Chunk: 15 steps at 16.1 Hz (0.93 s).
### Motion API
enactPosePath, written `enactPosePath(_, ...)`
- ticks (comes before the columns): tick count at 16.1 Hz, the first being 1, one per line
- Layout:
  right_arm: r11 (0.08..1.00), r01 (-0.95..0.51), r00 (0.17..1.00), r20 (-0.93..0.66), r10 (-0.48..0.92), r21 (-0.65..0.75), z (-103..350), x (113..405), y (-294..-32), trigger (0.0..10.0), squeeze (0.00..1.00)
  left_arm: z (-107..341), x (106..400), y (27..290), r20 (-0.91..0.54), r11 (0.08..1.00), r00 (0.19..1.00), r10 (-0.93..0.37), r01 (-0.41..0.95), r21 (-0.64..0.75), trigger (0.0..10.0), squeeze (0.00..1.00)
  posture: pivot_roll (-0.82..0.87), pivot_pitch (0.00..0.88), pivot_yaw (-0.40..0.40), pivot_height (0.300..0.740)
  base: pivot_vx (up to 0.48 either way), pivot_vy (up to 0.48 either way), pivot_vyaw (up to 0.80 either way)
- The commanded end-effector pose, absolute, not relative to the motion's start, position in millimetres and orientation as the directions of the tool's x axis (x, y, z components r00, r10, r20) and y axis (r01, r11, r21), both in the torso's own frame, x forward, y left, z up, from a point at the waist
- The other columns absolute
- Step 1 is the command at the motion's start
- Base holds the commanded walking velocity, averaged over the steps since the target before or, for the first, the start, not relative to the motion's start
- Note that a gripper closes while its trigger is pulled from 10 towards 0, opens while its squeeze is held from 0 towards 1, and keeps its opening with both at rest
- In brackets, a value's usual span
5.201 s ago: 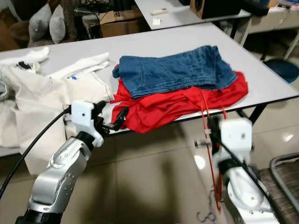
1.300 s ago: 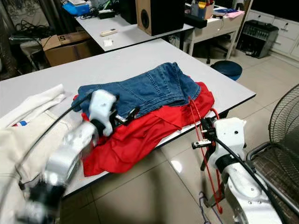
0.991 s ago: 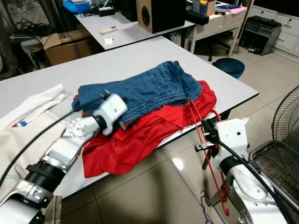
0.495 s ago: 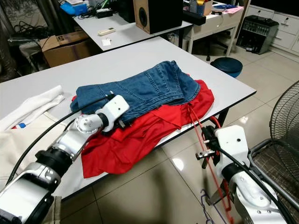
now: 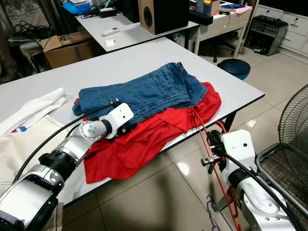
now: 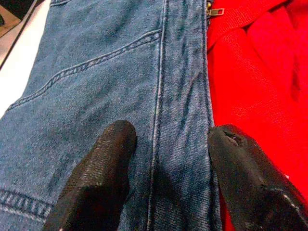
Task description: Hang hanger
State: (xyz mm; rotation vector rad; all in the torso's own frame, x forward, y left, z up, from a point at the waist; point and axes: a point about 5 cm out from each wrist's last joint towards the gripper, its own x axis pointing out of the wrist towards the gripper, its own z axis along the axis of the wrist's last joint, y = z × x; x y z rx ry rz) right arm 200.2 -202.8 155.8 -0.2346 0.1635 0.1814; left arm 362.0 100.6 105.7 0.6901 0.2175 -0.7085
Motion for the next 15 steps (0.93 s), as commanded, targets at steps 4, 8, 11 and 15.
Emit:
enactPosePath(4,0.949,-0.219,0.969,-0.169,0.183,-0.229,158.9,200.6,-200.4,10.0,0.00,110.8,365.4,97.9,-0.430,0.491,0.722,-0.542,0.687,0.536,3.0,0.00,-0.16,0.000,0.099,0.740,0.000,0.000,0.00)
enactPosePath(8,0.949,-0.217,0.969,-0.168,0.181,-0.230,158.6,202.2,-200.0,10.0,0.00,107.9,366.3,98.4,-0.445,0.441,0.739,-0.506,0.665,0.603,0.1,0.00,-0.16,0.000,0.103,0.740,0.000,0.000,0.00)
enactPosePath(11,0.949,-0.219,0.969,-0.168,0.183,-0.229,158.0,202.5,-198.3,10.0,0.00,106.9,368.7,101.0,-0.451,0.435,0.763,-0.462,0.639,0.634,0.0,0.00,-0.16,0.000,0.105,0.740,0.000,0.000,0.00)
enactPosePath(15,0.948,-0.218,0.969,-0.169,0.182,-0.231,158.1,202.3,-198.8,10.0,0.00,107.5,372.1,105.6,-0.438,0.471,0.799,-0.412,0.598,0.648,0.0,0.00,-0.16,0.000,0.105,0.740,0.000,0.000,0.00)
